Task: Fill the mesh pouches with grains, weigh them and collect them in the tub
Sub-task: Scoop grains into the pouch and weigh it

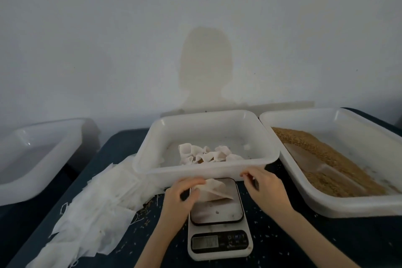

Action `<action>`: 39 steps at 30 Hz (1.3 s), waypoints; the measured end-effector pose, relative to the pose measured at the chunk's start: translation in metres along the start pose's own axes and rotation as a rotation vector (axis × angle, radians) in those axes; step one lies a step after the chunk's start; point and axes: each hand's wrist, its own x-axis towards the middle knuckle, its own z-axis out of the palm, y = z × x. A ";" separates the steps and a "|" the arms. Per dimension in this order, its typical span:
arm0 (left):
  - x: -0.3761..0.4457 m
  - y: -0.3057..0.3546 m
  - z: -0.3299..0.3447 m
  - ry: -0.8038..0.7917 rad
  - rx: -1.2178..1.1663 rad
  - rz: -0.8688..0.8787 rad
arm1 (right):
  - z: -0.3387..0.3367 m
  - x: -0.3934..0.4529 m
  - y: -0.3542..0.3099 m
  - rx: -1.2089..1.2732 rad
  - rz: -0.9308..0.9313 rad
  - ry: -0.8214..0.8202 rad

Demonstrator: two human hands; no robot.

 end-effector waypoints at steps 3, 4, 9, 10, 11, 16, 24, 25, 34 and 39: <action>-0.006 -0.014 -0.004 0.190 -0.132 -0.187 | 0.019 -0.007 0.016 0.093 0.193 0.010; -0.007 -0.018 -0.004 0.232 -0.150 -0.236 | 0.023 -0.007 0.020 0.132 0.247 0.005; -0.004 -0.029 -0.003 0.311 -0.052 -0.327 | 0.028 -0.006 0.032 0.267 0.366 -0.008; -0.004 -0.031 -0.002 0.318 -0.018 -0.331 | 0.028 -0.007 0.033 0.267 0.367 -0.027; -0.003 -0.032 -0.002 0.326 0.010 -0.336 | 0.029 -0.007 0.034 0.263 0.366 -0.041; -0.005 -0.035 -0.002 0.338 0.062 -0.373 | 0.031 -0.008 0.038 0.283 0.382 -0.039; -0.004 -0.037 -0.004 0.357 0.027 -0.421 | 0.032 -0.007 0.044 0.322 0.429 -0.018; -0.004 -0.037 -0.004 0.360 0.027 -0.420 | 0.032 -0.006 0.045 0.322 0.430 -0.019; -0.004 -0.038 -0.003 0.353 0.021 -0.433 | 0.033 -0.007 0.045 0.332 0.421 -0.028; -0.004 -0.039 -0.004 0.337 0.035 -0.443 | 0.033 -0.007 0.044 0.329 0.429 -0.030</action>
